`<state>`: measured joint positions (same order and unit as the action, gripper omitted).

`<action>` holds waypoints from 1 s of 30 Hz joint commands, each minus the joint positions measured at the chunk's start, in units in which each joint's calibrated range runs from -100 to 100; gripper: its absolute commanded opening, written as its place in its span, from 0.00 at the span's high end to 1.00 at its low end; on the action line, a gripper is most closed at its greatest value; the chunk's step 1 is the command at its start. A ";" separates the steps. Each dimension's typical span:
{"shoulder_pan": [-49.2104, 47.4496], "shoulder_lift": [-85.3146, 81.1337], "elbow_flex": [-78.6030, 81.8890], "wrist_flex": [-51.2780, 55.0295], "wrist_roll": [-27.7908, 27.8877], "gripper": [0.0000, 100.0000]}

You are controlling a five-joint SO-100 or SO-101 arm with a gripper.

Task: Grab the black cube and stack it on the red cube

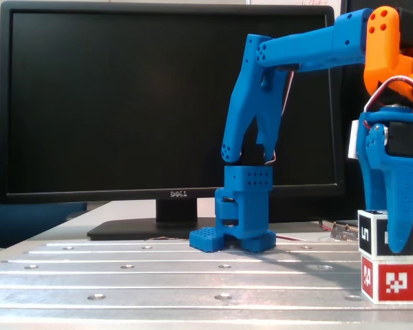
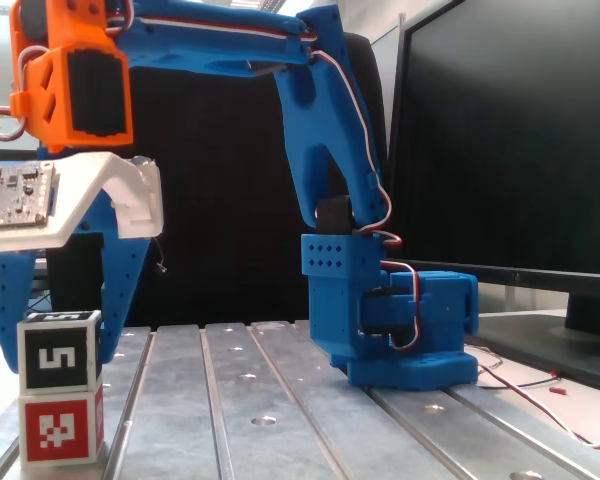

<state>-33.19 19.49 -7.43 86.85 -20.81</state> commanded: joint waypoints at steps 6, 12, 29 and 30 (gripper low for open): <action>-1.26 -0.19 -0.76 -0.45 -0.13 0.82; -1.26 -0.19 -0.76 -0.45 -0.08 0.82; -0.66 -0.19 -0.76 0.41 0.29 0.67; -0.74 -0.19 -0.76 0.41 0.29 0.66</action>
<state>-33.93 19.66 -7.43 86.94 -20.81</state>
